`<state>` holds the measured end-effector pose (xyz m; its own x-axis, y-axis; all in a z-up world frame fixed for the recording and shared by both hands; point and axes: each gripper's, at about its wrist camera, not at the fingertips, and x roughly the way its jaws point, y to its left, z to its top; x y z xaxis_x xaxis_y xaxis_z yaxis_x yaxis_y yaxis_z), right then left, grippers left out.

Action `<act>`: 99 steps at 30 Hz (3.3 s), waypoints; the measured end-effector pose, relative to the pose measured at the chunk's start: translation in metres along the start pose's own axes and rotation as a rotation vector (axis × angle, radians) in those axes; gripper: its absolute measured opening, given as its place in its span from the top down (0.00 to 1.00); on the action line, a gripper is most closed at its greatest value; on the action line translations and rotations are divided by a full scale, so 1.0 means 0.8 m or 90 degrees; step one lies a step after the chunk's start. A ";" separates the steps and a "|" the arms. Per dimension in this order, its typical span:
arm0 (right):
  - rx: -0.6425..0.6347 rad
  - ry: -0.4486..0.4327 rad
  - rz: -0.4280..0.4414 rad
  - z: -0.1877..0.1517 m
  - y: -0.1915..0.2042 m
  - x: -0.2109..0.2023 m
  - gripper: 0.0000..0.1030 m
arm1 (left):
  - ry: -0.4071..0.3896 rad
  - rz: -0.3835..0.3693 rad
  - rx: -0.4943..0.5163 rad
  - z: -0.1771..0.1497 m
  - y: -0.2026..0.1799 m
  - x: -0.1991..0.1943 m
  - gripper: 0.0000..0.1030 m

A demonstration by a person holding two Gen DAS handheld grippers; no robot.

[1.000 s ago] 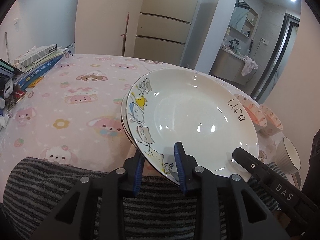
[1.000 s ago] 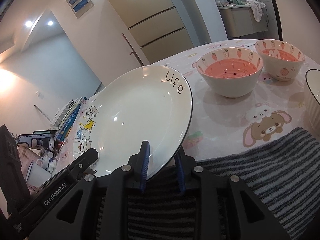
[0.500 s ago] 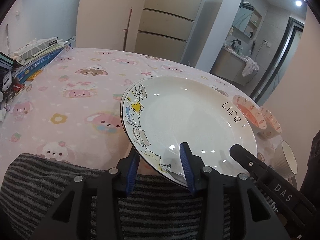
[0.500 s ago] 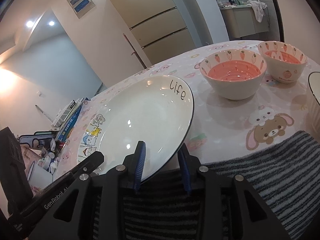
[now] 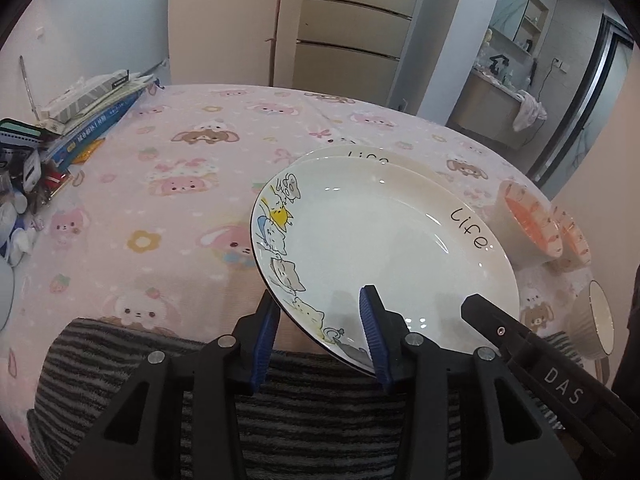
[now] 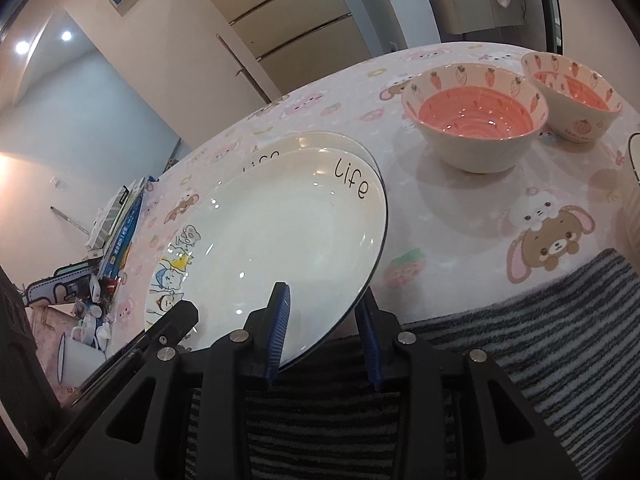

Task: Organize plates and bowls
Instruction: 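Lower the held plate flat onto the plate stack and open the left gripper, then withdraw the left gripper up and away from the plate stack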

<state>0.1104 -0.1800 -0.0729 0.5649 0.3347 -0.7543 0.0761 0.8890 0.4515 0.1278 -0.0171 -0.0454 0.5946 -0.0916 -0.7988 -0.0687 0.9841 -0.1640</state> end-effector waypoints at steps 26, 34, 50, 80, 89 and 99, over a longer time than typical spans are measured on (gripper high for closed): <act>-0.031 -0.058 -0.031 0.009 -0.013 -0.023 0.94 | -0.147 -0.014 0.057 -0.005 -0.001 -0.057 0.64; -0.069 -0.148 -0.053 0.014 -0.013 -0.068 0.94 | -0.252 0.004 0.096 -0.010 -0.018 -0.101 0.64; -0.156 -0.435 -0.053 -0.010 -0.002 -0.178 0.13 | -0.375 -0.015 0.115 -0.019 -0.041 -0.155 0.15; -0.199 -0.609 -0.211 -0.042 -0.068 -0.304 0.00 | -0.558 -0.117 0.186 -0.056 -0.133 -0.234 0.00; -0.241 -0.583 -0.209 -0.048 -0.065 -0.315 0.00 | -0.564 -0.140 0.168 -0.070 -0.123 -0.231 0.00; -0.192 -0.554 -0.279 -0.034 -0.084 -0.332 0.00 | -0.547 -0.119 0.191 -0.070 -0.136 -0.231 0.00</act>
<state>-0.0671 -0.3202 0.0839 0.9477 -0.2756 -0.1613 0.2776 0.9607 -0.0105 -0.0196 -0.1158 0.0878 0.9728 -0.2258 -0.0513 0.2264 0.9740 0.0056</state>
